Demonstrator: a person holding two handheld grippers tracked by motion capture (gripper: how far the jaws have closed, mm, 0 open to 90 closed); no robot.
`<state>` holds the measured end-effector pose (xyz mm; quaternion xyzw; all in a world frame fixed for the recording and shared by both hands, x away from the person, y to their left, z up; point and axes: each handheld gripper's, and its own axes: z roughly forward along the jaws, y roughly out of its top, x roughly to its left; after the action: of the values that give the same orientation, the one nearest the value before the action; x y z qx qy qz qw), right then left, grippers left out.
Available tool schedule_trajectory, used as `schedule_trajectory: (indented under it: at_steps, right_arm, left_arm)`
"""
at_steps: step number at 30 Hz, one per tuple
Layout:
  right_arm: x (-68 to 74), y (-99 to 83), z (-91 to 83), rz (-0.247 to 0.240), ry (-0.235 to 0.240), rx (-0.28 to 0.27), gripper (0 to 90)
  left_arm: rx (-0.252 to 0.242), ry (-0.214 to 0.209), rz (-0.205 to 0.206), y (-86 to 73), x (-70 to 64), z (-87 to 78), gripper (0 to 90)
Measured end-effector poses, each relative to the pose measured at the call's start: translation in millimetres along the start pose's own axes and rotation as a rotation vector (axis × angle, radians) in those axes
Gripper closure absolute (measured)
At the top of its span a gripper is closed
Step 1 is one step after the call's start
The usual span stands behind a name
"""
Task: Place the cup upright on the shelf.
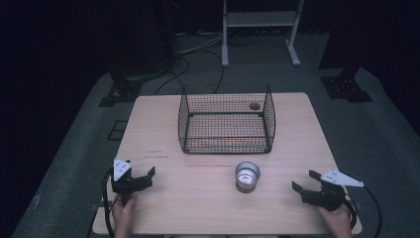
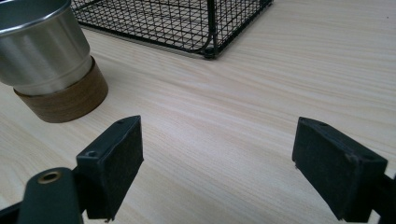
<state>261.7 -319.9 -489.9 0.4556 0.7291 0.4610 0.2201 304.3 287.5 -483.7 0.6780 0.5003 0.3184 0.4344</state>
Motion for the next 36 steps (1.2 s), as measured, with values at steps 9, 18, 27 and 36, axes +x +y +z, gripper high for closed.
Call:
schedule_trajectory:
  at_steps: [9,18,27,36]
  right_arm:
    - [4.1,2.5,-0.8,-0.013,0.006,-0.013,14.3]
    - [15.4,6.3,4.2,-0.045,0.044,-0.005,13.9]
    - [22.4,9.8,4.8,-0.065,0.074,-0.003,13.7]
    - [31.0,13.5,5.8,-0.091,0.102,-0.003,13.6]
  left_arm:
    - [0.001,0.0,0.0,-0.1,-0.1,-0.1,0.0]
    - [0.001,-0.001,-0.001,-0.1,-0.2,-0.1,0.0]
    - [0.0,-0.001,-0.002,-0.2,-0.3,-0.2,0.0]
    - [-0.003,-0.002,-0.001,-0.3,-0.4,-0.2,0.0]
